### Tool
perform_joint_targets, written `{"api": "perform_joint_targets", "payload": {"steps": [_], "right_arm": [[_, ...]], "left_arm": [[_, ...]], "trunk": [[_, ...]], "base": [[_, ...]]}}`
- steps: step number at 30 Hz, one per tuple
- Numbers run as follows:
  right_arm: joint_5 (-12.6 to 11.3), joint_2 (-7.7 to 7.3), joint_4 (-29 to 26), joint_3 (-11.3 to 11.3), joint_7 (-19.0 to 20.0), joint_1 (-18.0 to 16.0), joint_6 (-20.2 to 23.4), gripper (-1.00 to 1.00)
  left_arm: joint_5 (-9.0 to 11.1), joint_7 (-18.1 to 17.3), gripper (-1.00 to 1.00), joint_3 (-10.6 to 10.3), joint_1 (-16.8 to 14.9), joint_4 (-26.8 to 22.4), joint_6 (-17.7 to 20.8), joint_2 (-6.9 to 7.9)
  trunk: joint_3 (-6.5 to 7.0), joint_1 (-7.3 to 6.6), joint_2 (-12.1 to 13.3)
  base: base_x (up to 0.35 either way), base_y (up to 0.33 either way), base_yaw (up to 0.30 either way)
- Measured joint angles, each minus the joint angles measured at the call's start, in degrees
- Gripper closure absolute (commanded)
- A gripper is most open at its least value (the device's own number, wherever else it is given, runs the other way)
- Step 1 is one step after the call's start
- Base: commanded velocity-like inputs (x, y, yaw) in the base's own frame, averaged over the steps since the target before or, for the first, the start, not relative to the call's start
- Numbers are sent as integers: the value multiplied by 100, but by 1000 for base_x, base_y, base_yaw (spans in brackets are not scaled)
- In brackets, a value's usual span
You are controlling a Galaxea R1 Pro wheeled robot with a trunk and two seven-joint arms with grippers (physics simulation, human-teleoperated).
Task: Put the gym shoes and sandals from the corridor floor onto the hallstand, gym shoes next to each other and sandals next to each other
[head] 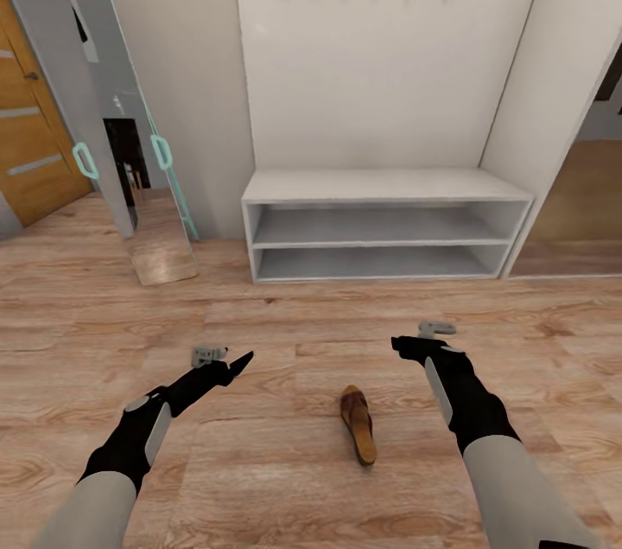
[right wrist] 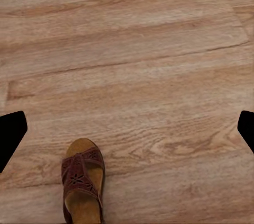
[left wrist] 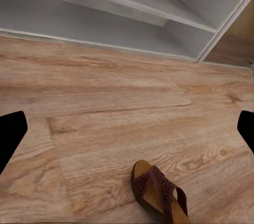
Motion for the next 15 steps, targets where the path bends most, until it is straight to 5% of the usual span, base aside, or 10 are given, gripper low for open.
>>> {"api": "perform_joint_targets", "payload": {"steps": [8, 11, 15], "right_arm": [[0, -1, -2, -5, 0, 1, 1, -100], [2, -3, 1, -8, 1, 1, 1, -100], [6, 0, 22, -5, 3, 1, -39, -100]], "left_arm": [[-17, 79, -100, 8, 0, -24, -15, 22], [-25, 367, -100, 7, -1, -88, -20, 26], [-38, 1633, -100, -35, 2, -144, -18, 14]], "trunk": [[0, 0, 0], [0, 0, 0], [0, 0, 0]], "base": [[0, 0, 166], [0, 0, 33], [0, 0, 8]]}}
